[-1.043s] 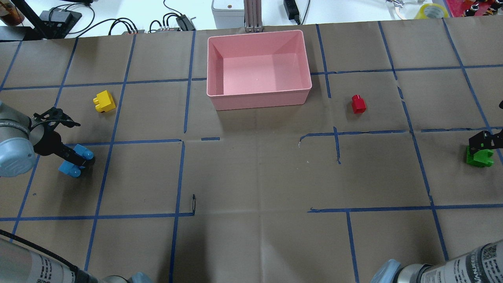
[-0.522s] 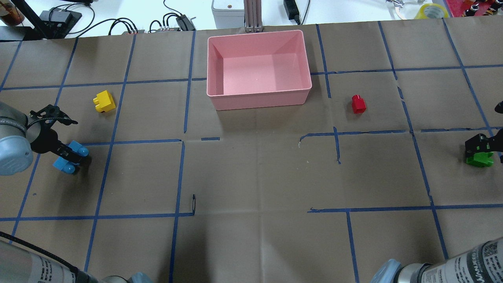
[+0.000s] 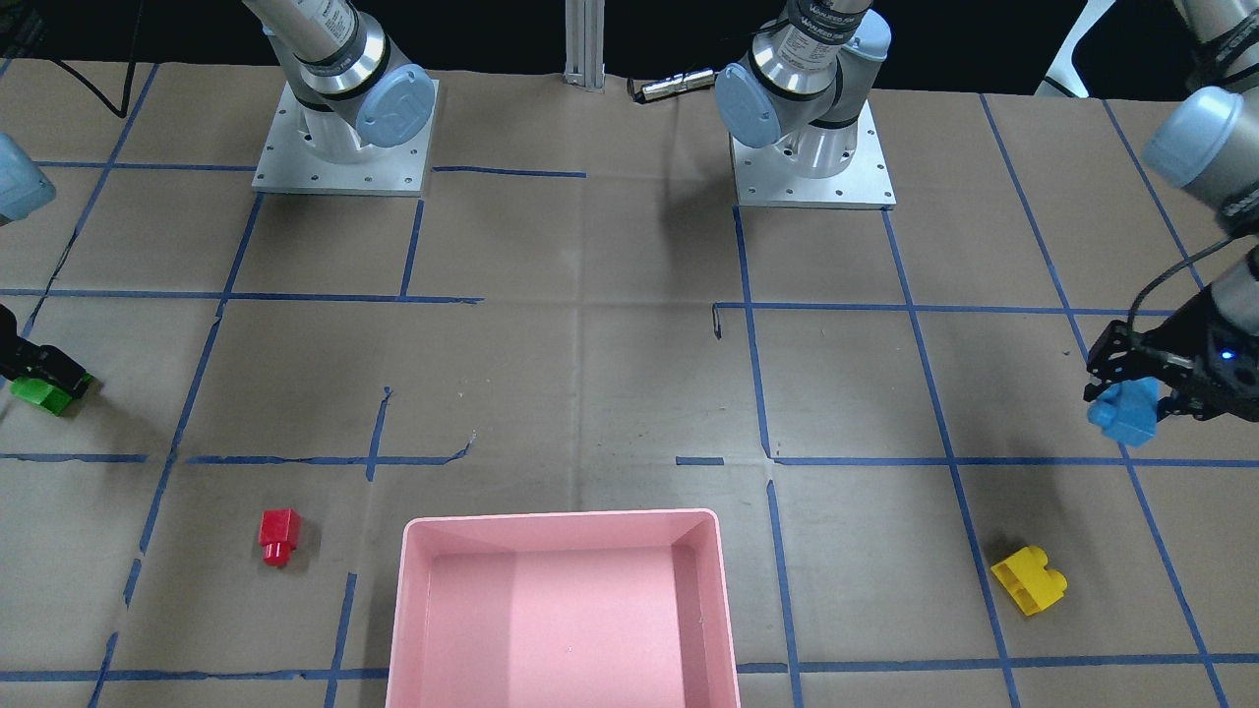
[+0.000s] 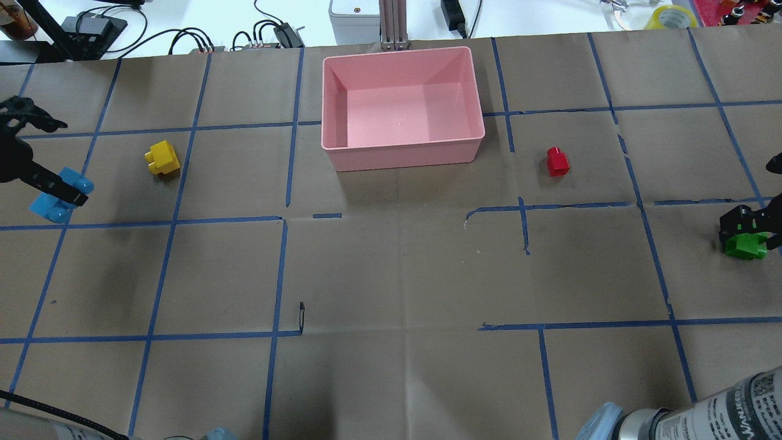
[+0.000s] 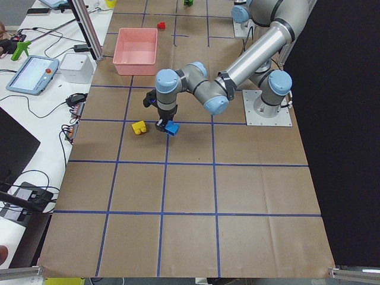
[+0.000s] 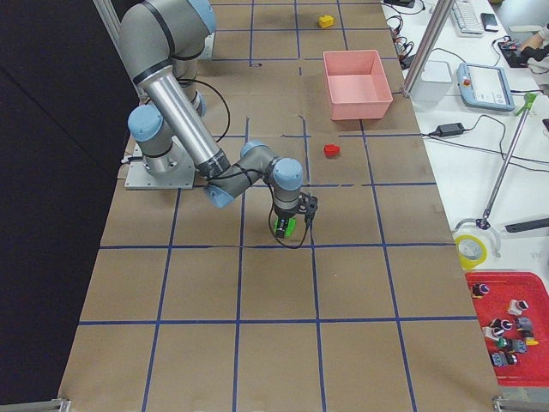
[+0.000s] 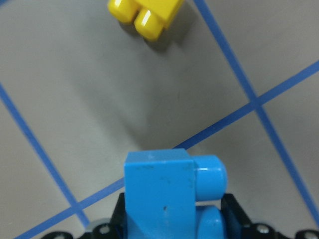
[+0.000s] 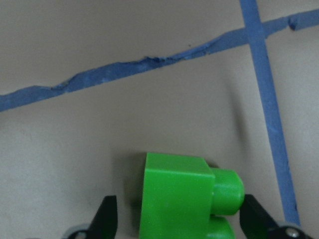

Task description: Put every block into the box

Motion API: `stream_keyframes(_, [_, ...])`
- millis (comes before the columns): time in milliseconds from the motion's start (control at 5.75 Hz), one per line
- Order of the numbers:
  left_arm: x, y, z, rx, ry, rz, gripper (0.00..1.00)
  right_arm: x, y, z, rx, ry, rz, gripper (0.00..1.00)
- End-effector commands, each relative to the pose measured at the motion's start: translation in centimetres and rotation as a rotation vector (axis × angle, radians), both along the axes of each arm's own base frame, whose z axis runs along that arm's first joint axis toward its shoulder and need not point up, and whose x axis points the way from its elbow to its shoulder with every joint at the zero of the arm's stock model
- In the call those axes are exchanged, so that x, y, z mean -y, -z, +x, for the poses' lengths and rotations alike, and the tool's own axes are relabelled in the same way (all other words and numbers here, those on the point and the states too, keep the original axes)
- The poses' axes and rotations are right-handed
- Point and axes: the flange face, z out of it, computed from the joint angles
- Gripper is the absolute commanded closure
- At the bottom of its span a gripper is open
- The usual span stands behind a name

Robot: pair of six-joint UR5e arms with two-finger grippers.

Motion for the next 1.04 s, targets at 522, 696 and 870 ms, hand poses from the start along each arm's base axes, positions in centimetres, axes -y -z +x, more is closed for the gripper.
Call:
stream_keyframes(522, [12.9, -10.1, -20.1, -0.120, -0.428, -0.004, 0.66, 0.0, -1.8, -0.2, 0.043, -0.118, 0.055, 0.93])
stream_keyframes(696, [16.1, -10.1, -27.7, -0.133, -0.511, -0.007, 0.66, 0.8, -5.2, -1.0, 0.094, -0.118, 0.098, 0.94])
stream_keyframes(870, [18.1, -9.0, -36.5, -0.143, -0.561, -0.002, 0.66, 1.9, -7.7, -1.4, 0.109, -0.125, 0.108, 0.94])
